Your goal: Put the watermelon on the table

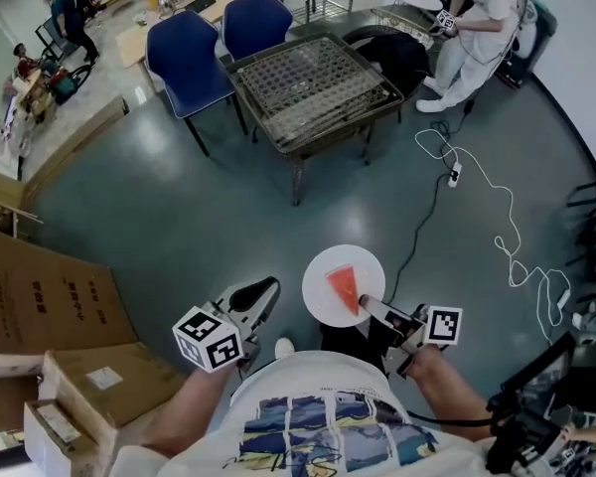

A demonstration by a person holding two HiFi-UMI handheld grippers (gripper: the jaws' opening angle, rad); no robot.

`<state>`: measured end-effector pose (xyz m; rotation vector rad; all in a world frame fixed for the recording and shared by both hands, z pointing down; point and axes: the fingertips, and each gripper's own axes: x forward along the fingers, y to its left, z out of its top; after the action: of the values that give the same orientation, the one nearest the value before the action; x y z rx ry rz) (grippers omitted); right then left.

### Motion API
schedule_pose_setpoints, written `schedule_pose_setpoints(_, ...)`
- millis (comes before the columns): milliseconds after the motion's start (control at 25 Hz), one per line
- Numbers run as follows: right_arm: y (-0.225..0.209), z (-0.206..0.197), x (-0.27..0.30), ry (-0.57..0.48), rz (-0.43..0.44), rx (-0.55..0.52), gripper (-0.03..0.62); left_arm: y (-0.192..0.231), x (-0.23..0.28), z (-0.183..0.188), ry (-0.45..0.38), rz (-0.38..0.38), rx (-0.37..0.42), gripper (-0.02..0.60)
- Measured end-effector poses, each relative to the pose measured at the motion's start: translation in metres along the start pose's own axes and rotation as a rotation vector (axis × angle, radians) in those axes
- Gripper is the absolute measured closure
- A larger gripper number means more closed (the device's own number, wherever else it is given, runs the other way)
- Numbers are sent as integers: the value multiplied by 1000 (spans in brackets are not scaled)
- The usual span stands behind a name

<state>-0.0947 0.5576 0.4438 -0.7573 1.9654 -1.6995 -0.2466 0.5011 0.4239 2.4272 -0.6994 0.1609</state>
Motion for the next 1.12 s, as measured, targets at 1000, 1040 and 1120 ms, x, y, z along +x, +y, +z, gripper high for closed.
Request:
schedule_pose_setpoints(1000, -77, 342, 122, -38, -45, -36, 568, 119, 229, 161, 104, 31, 240, 551)
schedule_pose_setpoints(1040, -80, 353, 134, -48, -53, -37, 568, 132, 232, 171, 110, 28, 247, 552)
schedule_pose_setpoints(1120, -85, 376, 156, -66, -69, -44, 569, 154, 241, 193, 114, 19, 251, 552)
